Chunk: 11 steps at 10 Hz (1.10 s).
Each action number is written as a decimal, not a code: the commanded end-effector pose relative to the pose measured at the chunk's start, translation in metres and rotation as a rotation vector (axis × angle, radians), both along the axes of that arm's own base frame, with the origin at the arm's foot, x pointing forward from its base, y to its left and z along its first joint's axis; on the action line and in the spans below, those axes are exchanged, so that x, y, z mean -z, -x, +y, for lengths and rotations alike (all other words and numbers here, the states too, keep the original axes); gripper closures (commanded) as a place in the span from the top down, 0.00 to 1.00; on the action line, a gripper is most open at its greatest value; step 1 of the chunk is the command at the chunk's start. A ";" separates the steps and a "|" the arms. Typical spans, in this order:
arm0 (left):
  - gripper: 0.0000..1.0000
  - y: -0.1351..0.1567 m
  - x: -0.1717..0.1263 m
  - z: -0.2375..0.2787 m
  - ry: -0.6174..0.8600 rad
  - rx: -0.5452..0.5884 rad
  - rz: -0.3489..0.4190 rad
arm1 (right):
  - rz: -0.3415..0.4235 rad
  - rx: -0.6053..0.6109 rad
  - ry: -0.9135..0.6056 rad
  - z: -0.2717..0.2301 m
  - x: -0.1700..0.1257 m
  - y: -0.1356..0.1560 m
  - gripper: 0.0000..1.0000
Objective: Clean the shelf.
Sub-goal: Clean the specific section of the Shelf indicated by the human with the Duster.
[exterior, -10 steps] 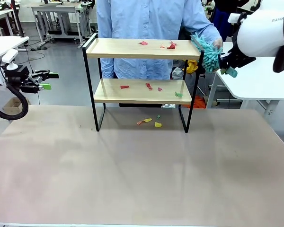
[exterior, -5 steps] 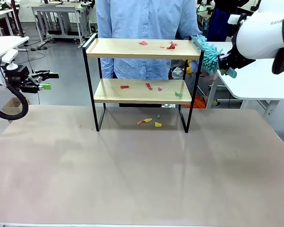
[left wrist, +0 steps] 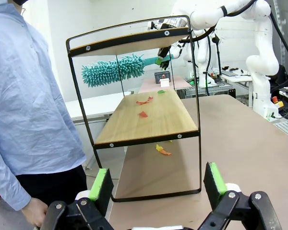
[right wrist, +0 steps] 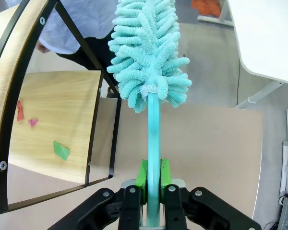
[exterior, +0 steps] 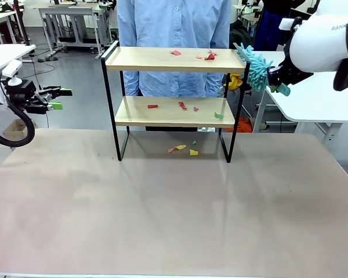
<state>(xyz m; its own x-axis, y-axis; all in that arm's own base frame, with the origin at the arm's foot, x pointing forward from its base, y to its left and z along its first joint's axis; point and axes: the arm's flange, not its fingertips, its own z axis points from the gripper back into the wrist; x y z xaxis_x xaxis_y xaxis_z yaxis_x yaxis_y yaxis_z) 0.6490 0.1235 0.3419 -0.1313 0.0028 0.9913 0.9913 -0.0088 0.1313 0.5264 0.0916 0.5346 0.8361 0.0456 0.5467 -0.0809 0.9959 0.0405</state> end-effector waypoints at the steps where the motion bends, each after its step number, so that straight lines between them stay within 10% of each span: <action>1: 1.00 0.002 -0.002 0.000 -0.008 0.006 -0.008 | -0.006 -0.011 0.000 -0.001 -0.004 0.001 0.00; 4: 1.00 0.002 -0.002 0.000 -0.008 0.006 -0.008 | 0.000 0.000 0.000 0.000 0.000 0.000 0.13; 11: 1.00 0.002 -0.002 0.000 -0.008 0.006 -0.008 | 0.393 -0.418 0.318 -0.115 -0.063 0.105 0.13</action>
